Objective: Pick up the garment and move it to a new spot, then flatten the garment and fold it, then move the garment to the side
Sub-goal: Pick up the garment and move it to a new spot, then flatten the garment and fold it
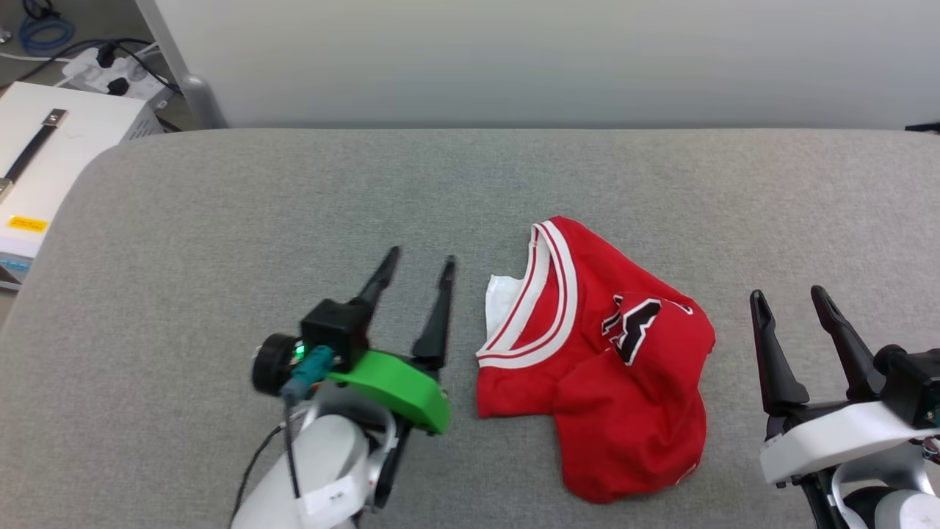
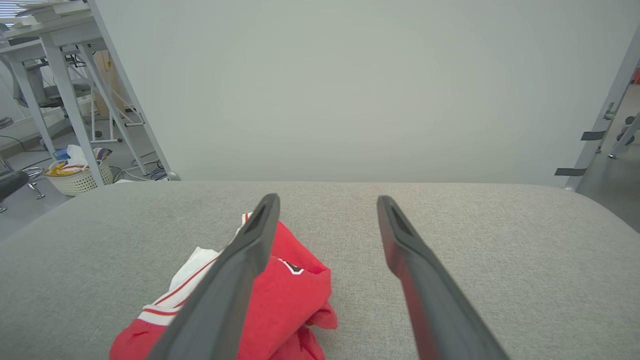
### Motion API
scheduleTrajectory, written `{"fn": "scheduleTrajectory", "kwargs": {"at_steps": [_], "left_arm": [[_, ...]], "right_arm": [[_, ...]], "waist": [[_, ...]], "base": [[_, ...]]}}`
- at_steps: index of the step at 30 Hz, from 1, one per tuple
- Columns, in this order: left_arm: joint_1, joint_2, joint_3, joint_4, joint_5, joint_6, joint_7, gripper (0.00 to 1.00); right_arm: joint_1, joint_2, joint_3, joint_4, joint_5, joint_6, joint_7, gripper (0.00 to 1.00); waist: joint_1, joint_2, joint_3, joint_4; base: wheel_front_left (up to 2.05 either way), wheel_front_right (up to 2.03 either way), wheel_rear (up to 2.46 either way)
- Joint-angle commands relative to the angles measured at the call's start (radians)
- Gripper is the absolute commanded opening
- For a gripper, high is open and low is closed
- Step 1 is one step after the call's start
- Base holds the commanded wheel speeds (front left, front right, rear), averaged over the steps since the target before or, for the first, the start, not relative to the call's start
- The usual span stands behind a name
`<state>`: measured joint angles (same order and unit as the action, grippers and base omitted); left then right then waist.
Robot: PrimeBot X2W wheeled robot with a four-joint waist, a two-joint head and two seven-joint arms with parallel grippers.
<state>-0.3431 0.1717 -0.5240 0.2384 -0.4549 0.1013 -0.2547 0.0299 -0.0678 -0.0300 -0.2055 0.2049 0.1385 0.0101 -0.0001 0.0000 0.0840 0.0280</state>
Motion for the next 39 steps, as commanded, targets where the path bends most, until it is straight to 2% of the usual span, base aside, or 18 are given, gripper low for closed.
{"fn": "scheduleTrajectory", "kwargs": {"at_steps": [1, 9, 17, 31, 35, 39], "left_arm": [[0.029, 0.016, 0.024, -0.006, -0.009, 0.015, -0.005, 1.0], [0.13, 0.08, 0.128, -0.037, -0.011, 0.06, -0.007, 1.0], [0.195, 0.115, 0.147, -0.072, -0.014, 0.076, -0.002, 1.0], [0.183, 0.11, 0.14, -0.1, -0.014, 0.088, 0.002, 1.0], [0.167, 0.099, 0.142, -0.112, -0.011, 0.091, 0.0, 1.0], [0.148, 0.086, 0.148, -0.122, -0.006, 0.088, -0.003, 1.0]], "right_arm": [[0.017, -0.004, 0.003, 0.0, -0.009, -0.008, 0.004, 1.0], [0.044, -0.015, 0.021, 0.012, -0.007, -0.008, 0.017, 1.0], [0.056, -0.022, 0.04, 0.015, -0.007, -0.008, 0.022, 1.0], [0.044, -0.04, -0.014, 0.034, -0.014, -0.008, 0.044, 1.0], [0.02, -0.057, -0.076, 0.09, 0.0, -0.008, 0.065, 1.0], [-0.035, -0.106, -0.12, 0.196, 0.044, -0.008, 0.102, 1.0]], "waist": [[0.0001, 0.0, -0.018, 0.018], [0.0001, 0.0, -0.05, 0.037], [0.0001, 0.0, -0.063, 0.037], [0.0001, 0.0, -0.04, 0.046], [0.0001, 0.0, -0.015, 0.068], [0.0001, 0.0, 0.019, 0.098]], "base": [[0.0, 0.0, 0.0], [0.0, 0.0, 0.0], [0.0, 0.0, 0.0], [0.0, 0.0, 0.0], [0.0, 0.0, 0.0], [0.0, 0.0, 0.0]]}}
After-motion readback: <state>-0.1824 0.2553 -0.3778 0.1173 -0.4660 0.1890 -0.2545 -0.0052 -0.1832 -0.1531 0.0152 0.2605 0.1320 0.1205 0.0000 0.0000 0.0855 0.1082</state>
